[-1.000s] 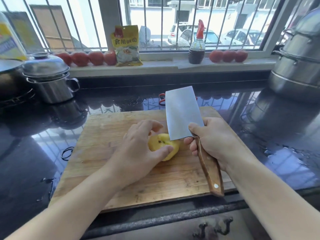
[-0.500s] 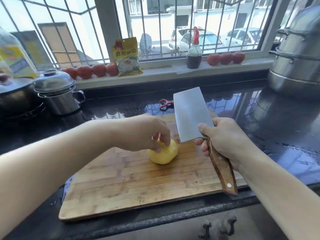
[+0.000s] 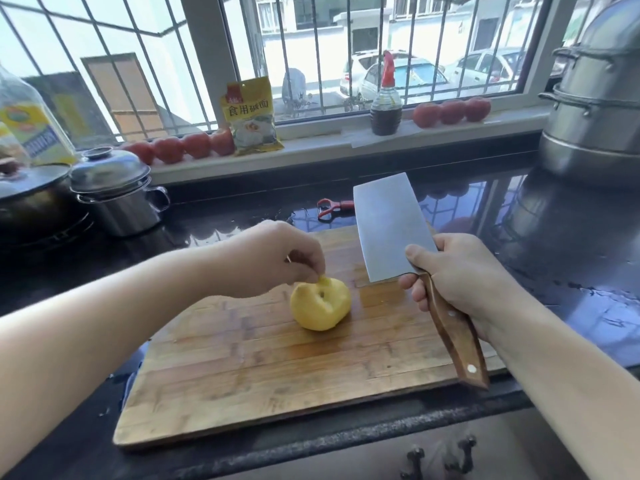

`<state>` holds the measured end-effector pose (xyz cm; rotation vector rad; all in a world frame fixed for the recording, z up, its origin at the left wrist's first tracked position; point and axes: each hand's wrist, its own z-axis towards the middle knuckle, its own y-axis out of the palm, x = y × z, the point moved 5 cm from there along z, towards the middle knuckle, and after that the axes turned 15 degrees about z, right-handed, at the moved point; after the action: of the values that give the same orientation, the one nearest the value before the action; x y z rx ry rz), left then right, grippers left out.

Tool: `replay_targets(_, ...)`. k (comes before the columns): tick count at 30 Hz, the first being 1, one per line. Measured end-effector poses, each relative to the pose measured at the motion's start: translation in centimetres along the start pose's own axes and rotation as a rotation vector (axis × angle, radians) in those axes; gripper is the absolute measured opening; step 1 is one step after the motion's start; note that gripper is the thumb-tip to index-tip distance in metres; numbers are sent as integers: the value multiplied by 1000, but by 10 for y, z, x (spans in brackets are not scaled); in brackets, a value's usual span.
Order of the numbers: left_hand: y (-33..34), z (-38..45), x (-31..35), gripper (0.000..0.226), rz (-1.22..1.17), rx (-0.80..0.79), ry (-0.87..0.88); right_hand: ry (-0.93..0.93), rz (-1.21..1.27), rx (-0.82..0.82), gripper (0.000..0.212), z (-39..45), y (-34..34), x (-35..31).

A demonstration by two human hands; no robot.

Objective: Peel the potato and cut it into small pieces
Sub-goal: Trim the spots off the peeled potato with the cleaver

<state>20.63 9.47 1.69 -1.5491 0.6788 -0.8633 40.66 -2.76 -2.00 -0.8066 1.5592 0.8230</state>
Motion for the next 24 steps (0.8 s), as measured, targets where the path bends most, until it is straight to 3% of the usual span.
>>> replay_targets(6,-30,48,18,5,-219,194,-70,-29,-1,103,17,11,-43,-5)
replay_targets(12,15,116,49,10,-67,118,-119,-91,-23,254,14,12,-90,-15)
replay_targets(15,24,122,60,8,3,85,-62,-104,-52,266,15,10,-96,-17)
replay_targets(17,20,115,62,20,-46,39,-52,-107,-63,252,14,8,-94,-18)
replay_targets(19,8,99,53,30,-108,43,-122,-99,-64,232,13,7,-88,-18)
replay_targets(24,-8,15,4,27,-256,277,-463,-122,-99,163,17,5,-66,-21)
